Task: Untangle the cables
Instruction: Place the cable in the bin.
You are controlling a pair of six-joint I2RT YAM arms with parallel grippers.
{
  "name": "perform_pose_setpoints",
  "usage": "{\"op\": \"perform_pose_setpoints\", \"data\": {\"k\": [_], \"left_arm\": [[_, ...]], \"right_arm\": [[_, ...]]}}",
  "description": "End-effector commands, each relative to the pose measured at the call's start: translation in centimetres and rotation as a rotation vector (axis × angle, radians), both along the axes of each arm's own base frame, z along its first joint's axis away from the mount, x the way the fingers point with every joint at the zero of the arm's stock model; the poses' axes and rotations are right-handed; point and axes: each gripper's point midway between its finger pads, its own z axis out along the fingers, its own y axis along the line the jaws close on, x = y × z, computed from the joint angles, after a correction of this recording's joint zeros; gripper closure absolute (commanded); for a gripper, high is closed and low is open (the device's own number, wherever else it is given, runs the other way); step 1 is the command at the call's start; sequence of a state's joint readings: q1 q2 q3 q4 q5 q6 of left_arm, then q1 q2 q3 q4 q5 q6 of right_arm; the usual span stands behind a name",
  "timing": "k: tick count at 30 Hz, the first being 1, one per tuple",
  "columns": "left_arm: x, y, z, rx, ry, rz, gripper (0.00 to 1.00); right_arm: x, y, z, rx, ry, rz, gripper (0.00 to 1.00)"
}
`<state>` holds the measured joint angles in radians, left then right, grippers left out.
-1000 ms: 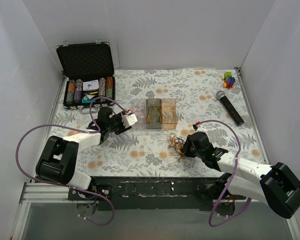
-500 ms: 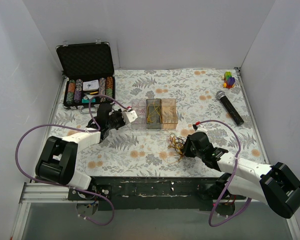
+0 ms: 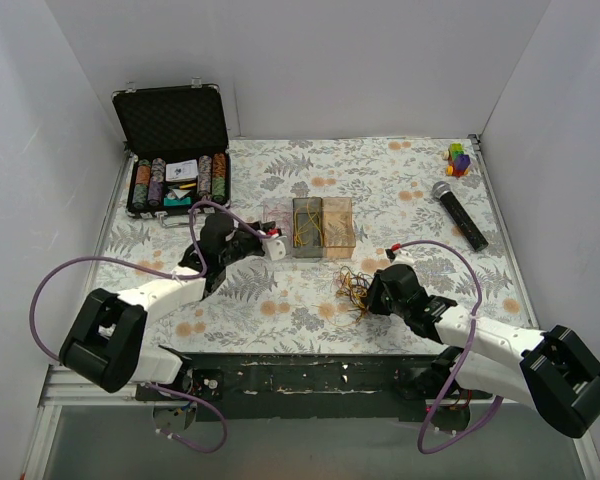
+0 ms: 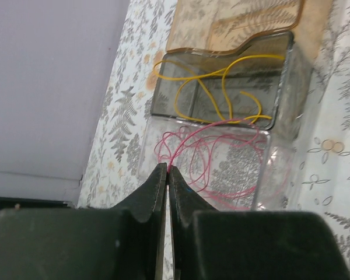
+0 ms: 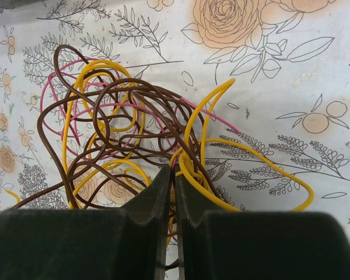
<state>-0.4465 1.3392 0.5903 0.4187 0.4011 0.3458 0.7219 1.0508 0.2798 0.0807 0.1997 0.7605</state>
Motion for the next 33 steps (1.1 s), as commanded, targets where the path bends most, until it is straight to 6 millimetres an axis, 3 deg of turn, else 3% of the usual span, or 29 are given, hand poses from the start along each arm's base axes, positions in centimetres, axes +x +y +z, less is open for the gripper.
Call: {"op": "perform_pose_setpoints", "data": {"k": [1, 7, 14, 18, 21, 23, 25, 31, 33], "left_arm": [[-0.8, -1.6, -0.6, -0.009, 0.044, -0.037, 1.00], [-0.7, -1.7, -2.9, 0.004, 0.163, -0.009, 1.00], [-0.1, -1.3, -4.5, 0.046, 0.186, 0.021, 0.98], [0.1, -1.5, -5.0, 0.064, 0.217, 0.013, 0.87], [0.6, -1.7, -4.3, 0.067, 0.235, 0.021, 0.72], [1.0, -1.8, -3.6, 0.071, 0.240, 0.027, 0.52], [1.1, -1.8, -2.7, 0.066, 0.237, 0.028, 0.44], [-0.1, -2.3, 1.0, 0.020, 0.247, -0.013, 0.32], [-2.0, -2.4, 1.3, 0.040, 0.297, -0.075, 0.31]], "right_arm": [[-2.6, -2.7, -3.2, -0.112, 0.103, -0.006, 0.85], [-2.5, -2.8, -3.2, -0.115, 0.100, -0.008, 0.85], [-2.6, -2.9, -3.3, -0.121, 0.103, -0.010, 0.85], [-2.5, -2.8, -3.3, -0.123, 0.104, -0.009, 0.85], [-2.5, -2.8, -3.3, -0.125, 0.104, -0.008, 0.85], [-2.4, -2.6, -3.3, -0.121, 0.106, -0.006, 0.85], [-2.4, -2.6, -3.3, -0.124, 0.108, -0.001, 0.85], [-2.3, -2.4, -3.1, -0.121, 0.104, 0.005, 0.85], [-2.2, -2.3, -2.9, -0.118, 0.098, 0.005, 0.85]]}}
